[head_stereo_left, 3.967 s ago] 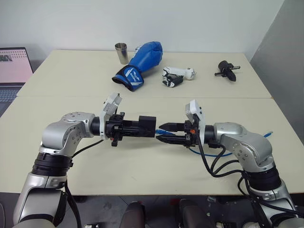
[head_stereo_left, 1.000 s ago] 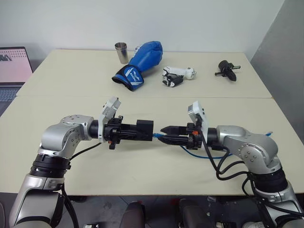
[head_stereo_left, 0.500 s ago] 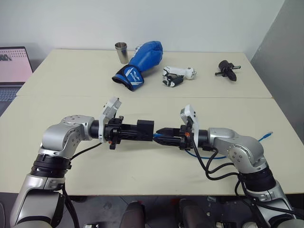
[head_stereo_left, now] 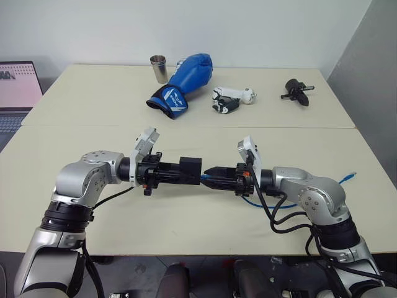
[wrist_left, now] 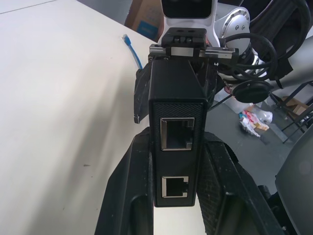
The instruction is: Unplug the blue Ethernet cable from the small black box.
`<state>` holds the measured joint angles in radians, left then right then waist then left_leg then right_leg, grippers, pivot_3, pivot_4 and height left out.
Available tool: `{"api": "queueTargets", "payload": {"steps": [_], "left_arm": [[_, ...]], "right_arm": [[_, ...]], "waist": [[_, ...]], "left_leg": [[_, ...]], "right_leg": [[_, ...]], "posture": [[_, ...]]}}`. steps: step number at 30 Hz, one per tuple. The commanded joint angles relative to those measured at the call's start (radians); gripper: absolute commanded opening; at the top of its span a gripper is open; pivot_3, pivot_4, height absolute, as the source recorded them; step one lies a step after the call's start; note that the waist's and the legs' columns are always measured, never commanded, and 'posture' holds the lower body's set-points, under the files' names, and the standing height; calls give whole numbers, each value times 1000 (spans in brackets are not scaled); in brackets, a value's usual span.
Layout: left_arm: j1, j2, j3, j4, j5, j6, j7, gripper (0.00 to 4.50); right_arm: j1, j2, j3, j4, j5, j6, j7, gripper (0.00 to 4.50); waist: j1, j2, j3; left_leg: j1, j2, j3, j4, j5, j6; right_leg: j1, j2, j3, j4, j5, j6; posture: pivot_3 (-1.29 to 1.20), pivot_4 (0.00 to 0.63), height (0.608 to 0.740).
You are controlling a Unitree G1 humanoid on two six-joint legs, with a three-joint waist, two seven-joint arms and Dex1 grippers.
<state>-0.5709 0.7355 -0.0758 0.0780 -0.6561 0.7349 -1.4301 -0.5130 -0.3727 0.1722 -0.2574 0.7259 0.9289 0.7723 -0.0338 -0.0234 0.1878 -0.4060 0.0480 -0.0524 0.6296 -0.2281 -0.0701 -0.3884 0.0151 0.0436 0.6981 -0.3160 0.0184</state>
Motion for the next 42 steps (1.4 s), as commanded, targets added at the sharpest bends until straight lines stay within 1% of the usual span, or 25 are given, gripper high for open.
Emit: {"api": "queueTargets", "payload": {"steps": [1, 7, 8, 9, 10, 13, 14, 15, 26, 28, 33, 38, 41, 42], "left_arm": [[-7, -2, 19, -38, -16, 2, -4, 783], [-5, -1, 20, -38, -15, 2, -6, 783], [-4, 0, 20, -39, -15, 2, -7, 783], [-4, 0, 19, -39, -14, 1, -8, 783], [-5, 0, 18, -38, -14, 0, -9, 783], [-3, 1, 18, -40, -15, 1, -10, 783], [-4, 1, 18, -39, -14, 1, -11, 783], [-5, 0, 17, -38, -14, 1, -11, 783], [10, 8, 12, -50, -14, 5, -26, 783], [15, 23, 16, -42, -4, -3, -32, 783], [16, 65, 46, 14, 26, -32, -34, 783], [18, 72, 61, 34, 35, -47, -20, 783], [18, 60, 71, 43, 37, -51, 4, 783], [19, 48, 76, 44, 37, -53, 25, 783]], "right_arm": [[-2, 0, -21, -19, 22, -1, 15, 1922], [0, -1, -24, -20, 25, 3, 20, 1922], [0, -1, -25, -20, 27, 4, 21, 1555], [0, -1, -26, -20, 27, 5, 22, 1445], [0, -2, -27, -20, 30, 7, 24, 1219], [1, -6, -30, -23, 41, 16, 31, 358], [1, -7, -30, -24, 41, 18, 34, 175], [0, -7, -33, -23, 43, 20, 35, 95], [-2, -22, -46, -28, 82, 53, 47, 90], [6, -41, -56, -26, 88, 63, 57, 90], [55, -139, -111, -34, 114, 88, 85, 87], [70, -169, -151, -36, 119, 84, 73, 81], [43, -135, -154, 45, -5, -35, -14, 81], [11, -115, -133, 140, -125, -154, -95, 81]], "waist": [[0, 0, 0], [0, 0, 0], [0, 0, 0], [0, 0, 0], [0, 0, 0], [0, 0, 0], [0, 0, 0], [0, 0, 0], [0, 0, 0], [0, 0, 0], [0, 0, 0], [0, 0, 0], [-2, 0, 0], [-2, 0, 0]], "left_leg": [[0, 0, 0, 0, 0, 0], [0, 0, 0, 0, 0, 0], [0, 0, 0, 0, 0, 0], [0, 0, 0, 0, 0, 0], [0, 0, 0, 0, 0, 0], [0, 0, 0, 0, 0, 0], [0, 0, 0, 0, 0, 0], [0, 0, 0, 0, 0, 0], [0, 0, 0, 0, 0, 0], [0, 0, 0, 0, 0, 0], [0, 0, 0, 0, 0, 0], [0, 0, 0, 0, 0, 0], [0, 0, 0, 0, 0, 0], [0, 0, 0, 0, 0, 0]], "right_leg": [[0, 0, 0, 0, 0, 0], [0, 0, 0, 0, 0, 0], [0, 0, 0, 0, 0, 0], [0, 0, 0, 0, 0, 0], [0, 0, 0, 0, 0, 0], [0, 0, 0, 0, 0, 0], [0, 0, 0, 0, 0, 0], [0, 0, 0, 0, 0, 0], [0, 0, 0, 0, 0, 0], [0, 0, 0, 0, 0, 0], [0, 0, 0, 0, 0, 0], [0, 0, 0, 0, 0, 0], [0, 0, 0, 0, 0, 0], [0, 0, 0, 0, 0, 0]], "posture": [[0, 150, 740], [0, 150, 740], [0, 150, 740], [0, 150, 740], [0, 150, 740], [0, 150, 740], [0, 150, 740], [0, 150, 740], [0, 150, 740], [0, 150, 740], [0, 150, 740], [0, 150, 740], [0, 150, 740], [0, 150, 740]]}}
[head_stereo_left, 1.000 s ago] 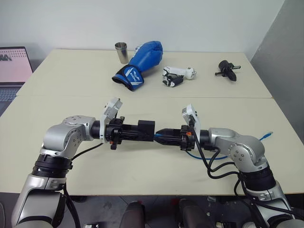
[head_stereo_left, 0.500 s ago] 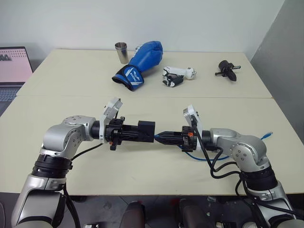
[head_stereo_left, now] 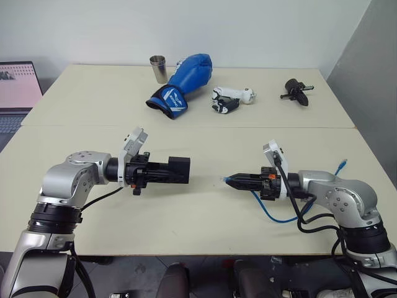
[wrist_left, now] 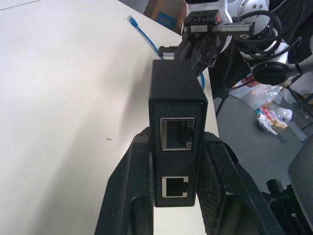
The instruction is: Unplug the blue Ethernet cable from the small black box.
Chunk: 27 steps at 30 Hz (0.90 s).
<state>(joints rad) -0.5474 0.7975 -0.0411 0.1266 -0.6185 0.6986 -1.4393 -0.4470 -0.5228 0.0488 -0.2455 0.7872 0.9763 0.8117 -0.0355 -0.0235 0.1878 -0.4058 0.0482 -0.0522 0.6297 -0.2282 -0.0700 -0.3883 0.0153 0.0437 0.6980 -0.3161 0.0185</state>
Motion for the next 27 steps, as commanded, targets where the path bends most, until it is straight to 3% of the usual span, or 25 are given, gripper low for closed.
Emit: {"api": "queueTargets", "payload": {"steps": [1, 5, 10, 11, 13, 18, 22, 24, 27], "left_arm": [[-3, -25, 46, -6, -1, -19, 53, 783], [6, -67, 58, -15, 7, -26, 122, 783], [24, -96, 57, -16, 45, -73, 176, 783], [26, -100, 60, -18, 50, -84, 185, 783], [29, -110, 70, -17, 58, -103, 210, 783], [25, -151, 119, 6, 54, -130, 295, 783], [24, -198, 161, 53, 107, -232, 411, 783], [11, -246, 193, 104, 161, -321, 543, 783], [-2, -319, 227, 212, 288, -515, 783, 783]], "right_arm": [[-85, 48, 12, 219, -289, -308, -197, 81], [-233, 100, 52, 640, -566, -651, -401, 81], [-370, 142, 32, 991, -654, -801, -441, 81], [-383, 146, 17, 1020, -650, -808, -434, 785], [-386, 148, -3, 1027, -639, -806, -403, 1132], [-327, 128, -53, 857, -579, -700, -313, 2236], [-235, 67, -46, 563, -525, -575, -202, 3091], [-177, 27, -14, 361, -473, -519, -115, 3435], [-120, -15, 49, 96, -398, -427, -15, 3471]], "waist": [[-1, 0, 0], [-1, 0, 0], [-3, 0, 0], [-3, 0, 0], [-3, 0, 0], [2, 0, 0], [4, 2, 1], [4, 2, 1], [7, 3, 1]], "left_leg": [[0, 0, 0, 0, 0, 0], [0, -1, 2, 0, 0, 0], [-2, -1, 2, 0, 0, 0], [-2, -1, 2, 0, 0, 0], [-2, -1, 2, 0, 0, 0], [-3, -1, 2, 0, 0, 0], [-2, -1, 1, 1, 0, 0], [-2, -1, 1, 1, 0, 0], [-3, -1, 1, 1, 0, 0]], "right_leg": [[0, 0, 0, 0, 0, 0], [0, -1, 2, 0, 1, 1], [-2, -1, 2, 0, 4, -4], [-2, -1, 2, 0, 4, -5], [-2, -1, 2, -1, 3, -5], [-2, -2, 2, 0, 3, -5], [-1, -2, 1, 1, 3, -5], [-1, -2, 0, 1, 3, -5], [-1, -3, 0, 0, 4, -5]], "posture": [[0, 150, 740], [0, 150, 740], [0, 150, 740], [0, 150, 740], [0, 150, 740], [0, 150, 740], [0, 150, 740], [0, 150, 740], [0, 150, 740]]}}
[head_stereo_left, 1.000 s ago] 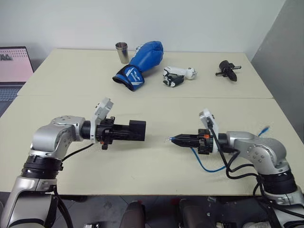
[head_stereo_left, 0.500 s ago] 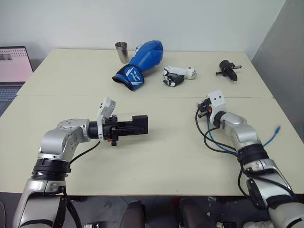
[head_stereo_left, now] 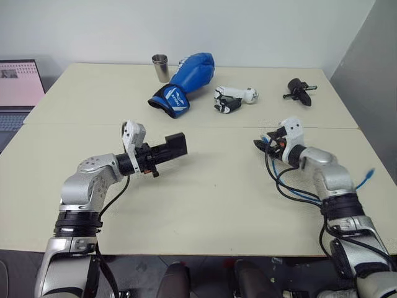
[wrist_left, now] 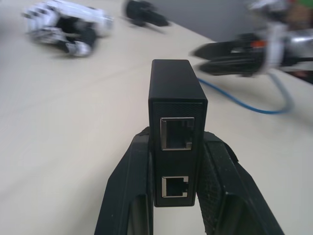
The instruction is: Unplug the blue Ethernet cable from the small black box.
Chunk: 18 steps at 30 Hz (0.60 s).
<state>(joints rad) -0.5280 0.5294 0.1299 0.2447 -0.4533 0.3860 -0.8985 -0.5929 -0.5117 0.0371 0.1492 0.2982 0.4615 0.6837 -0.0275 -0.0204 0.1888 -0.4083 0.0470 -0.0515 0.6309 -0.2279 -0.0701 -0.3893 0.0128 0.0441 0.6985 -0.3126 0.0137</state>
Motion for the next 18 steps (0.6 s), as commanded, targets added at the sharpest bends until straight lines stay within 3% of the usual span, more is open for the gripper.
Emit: {"api": "queueTargets", "payload": {"steps": [1, 7, 15, 18], "left_arm": [[-20, -66, 62, 127, 162, -260, 308, 783], [-7, -120, 72, 283, 249, -440, 464, 783], [-10, -138, 81, 431, 249, -460, 486, 783], [-12, -133, 81, 449, 240, -449, 456, 1491]], "right_arm": [[26, -18, 78, -342, 97, 111, 110, 3471], [-5, 34, 163, -422, 66, 165, 81, 3471], [-8, 44, 212, -410, 23, 151, 92, 3471], [-6, 45, 210, -407, 20, 150, 92, 3471]], "waist": [[-3, 0, 0], [-4, -1, -1], [0, -1, -1], [-1, -1, -1]], "left_leg": [[0, 1, 0, 1, 0, 0], [0, 0, -1, 1, 0, 0], [-1, -1, -2, 1, 0, 0], [1, -1, -2, 1, 0, 0]], "right_leg": [[0, 1, 0, -1, 0, 0], [0, 1, -1, 0, 0, 1], [1, 0, -1, 0, 0, 1], [1, 0, -1, 0, 0, 1]], "posture": [[0, 150, 740], [0, 150, 740], [0, 150, 740], [0, 150, 740]]}}
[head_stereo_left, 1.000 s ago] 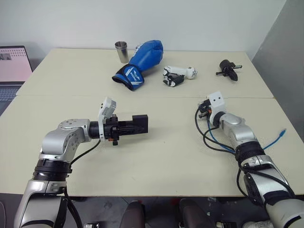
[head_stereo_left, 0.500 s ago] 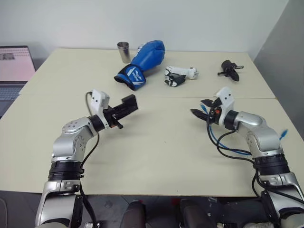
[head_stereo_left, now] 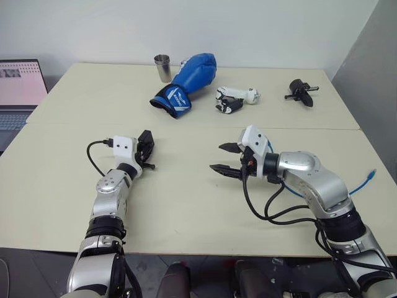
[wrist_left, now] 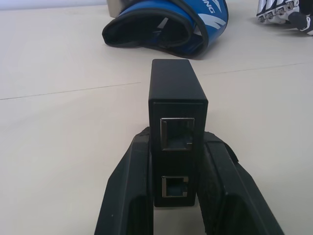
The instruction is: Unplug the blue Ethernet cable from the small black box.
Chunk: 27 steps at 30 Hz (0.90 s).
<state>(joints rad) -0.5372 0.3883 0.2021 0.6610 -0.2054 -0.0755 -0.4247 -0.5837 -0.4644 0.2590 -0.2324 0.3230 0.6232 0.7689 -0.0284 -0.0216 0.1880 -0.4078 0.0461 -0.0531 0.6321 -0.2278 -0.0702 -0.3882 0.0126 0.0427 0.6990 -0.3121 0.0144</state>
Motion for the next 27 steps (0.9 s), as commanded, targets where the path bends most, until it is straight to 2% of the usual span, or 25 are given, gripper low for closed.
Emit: {"api": "queueTargets", "payload": {"steps": [1, 8, 12, 19, 24, 27], "left_arm": [[-6, 12, 11, 41, -9, 11, -25, 1565], [-6, 13, 20, 38, -26, 14, -57, 3191], [32, 18, 13, -15, -8, 10, -44, 3947], [242, 67, 45, -380, -53, 170, -42, 3947], [398, 229, 55, -647, -113, 318, -195, 3947], [437, 349, 80, -740, -188, 431, -314, 3947]], "right_arm": [[-14, -2, -13, -25, -5, -11, 6, 3471], [-13, 5, -11, -26, -13, -13, 4, 3471], [-17, 17, -8, -18, -25, -11, -8, 3471], [102, -7, -35, -119, -12, 8, -25, 3471], [235, -30, -136, -198, 31, -49, -22, 3471], [255, -104, -215, -238, 85, -21, 31, 3471]], "waist": [[-1, 0, 0], [-1, 0, 0], [-2, 0, 0], [-6, 0, 0], [-4, 0, 0], [-2, 0, 0]], "left_leg": [[1, 0, 0, 0, 0, 0], [2, 0, 0, 0, 0, 0], [2, 0, 0, 0, 0, 0], [2, 1, 0, -1, 0, 0], [2, 1, 0, -2, 0, 0], [3, 1, 0, -2, 0, 0]], "right_leg": [[1, 0, 0, 1, 0, 0], [1, 1, 0, 1, 0, 0], [1, 0, 0, 1, 0, 0], [1, 0, 1, 0, 0, 0], [1, 0, 1, -1, 0, 0], [2, 0, 0, 0, 0, 0]], "posture": [[0, 150, 740], [0, 150, 740], [0, 150, 740], [0, 150, 740], [0, 150, 740], [0, 150, 740]]}}
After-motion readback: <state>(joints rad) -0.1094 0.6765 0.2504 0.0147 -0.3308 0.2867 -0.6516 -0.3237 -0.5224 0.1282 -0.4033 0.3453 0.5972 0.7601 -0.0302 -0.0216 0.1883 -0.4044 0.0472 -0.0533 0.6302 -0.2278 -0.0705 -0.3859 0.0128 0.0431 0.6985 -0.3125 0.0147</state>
